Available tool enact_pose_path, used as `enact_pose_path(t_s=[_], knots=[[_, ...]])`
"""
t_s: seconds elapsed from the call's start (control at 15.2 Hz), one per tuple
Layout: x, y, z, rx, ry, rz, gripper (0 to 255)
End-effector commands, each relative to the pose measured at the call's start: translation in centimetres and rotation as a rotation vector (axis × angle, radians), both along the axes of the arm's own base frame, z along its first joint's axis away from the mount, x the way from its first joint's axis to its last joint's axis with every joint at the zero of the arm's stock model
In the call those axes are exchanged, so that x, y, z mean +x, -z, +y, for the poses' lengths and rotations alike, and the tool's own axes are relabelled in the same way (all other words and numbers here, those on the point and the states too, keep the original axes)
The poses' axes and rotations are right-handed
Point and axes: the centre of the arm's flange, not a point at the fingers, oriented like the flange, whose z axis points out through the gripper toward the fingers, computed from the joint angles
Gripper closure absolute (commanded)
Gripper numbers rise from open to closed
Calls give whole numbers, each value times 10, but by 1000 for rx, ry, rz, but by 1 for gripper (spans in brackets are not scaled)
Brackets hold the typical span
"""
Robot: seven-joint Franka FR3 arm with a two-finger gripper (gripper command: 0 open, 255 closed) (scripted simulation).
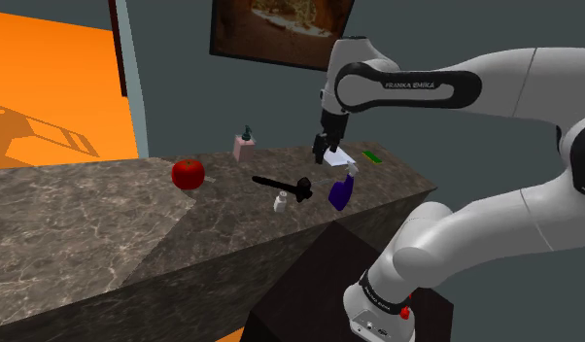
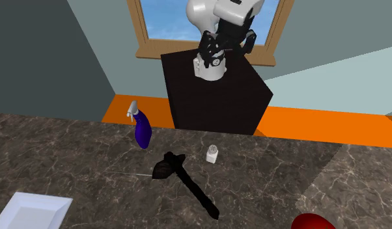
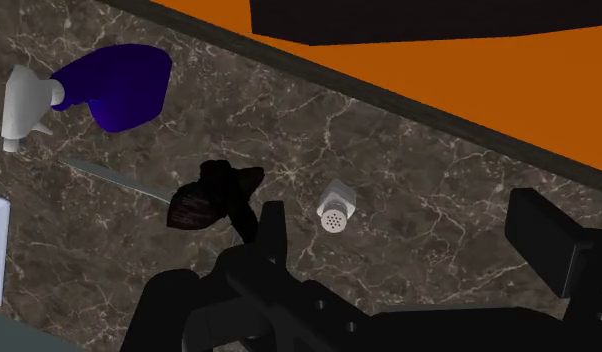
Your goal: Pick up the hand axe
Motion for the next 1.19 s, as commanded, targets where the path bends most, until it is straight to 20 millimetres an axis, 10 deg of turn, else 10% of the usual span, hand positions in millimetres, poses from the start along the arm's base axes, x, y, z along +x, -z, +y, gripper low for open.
enact_pose_path(t_s=[0.0,1.12], knots=[[10,19,-11,-1,-27,1,0],[117,191,-103,-4,-234,26,0]])
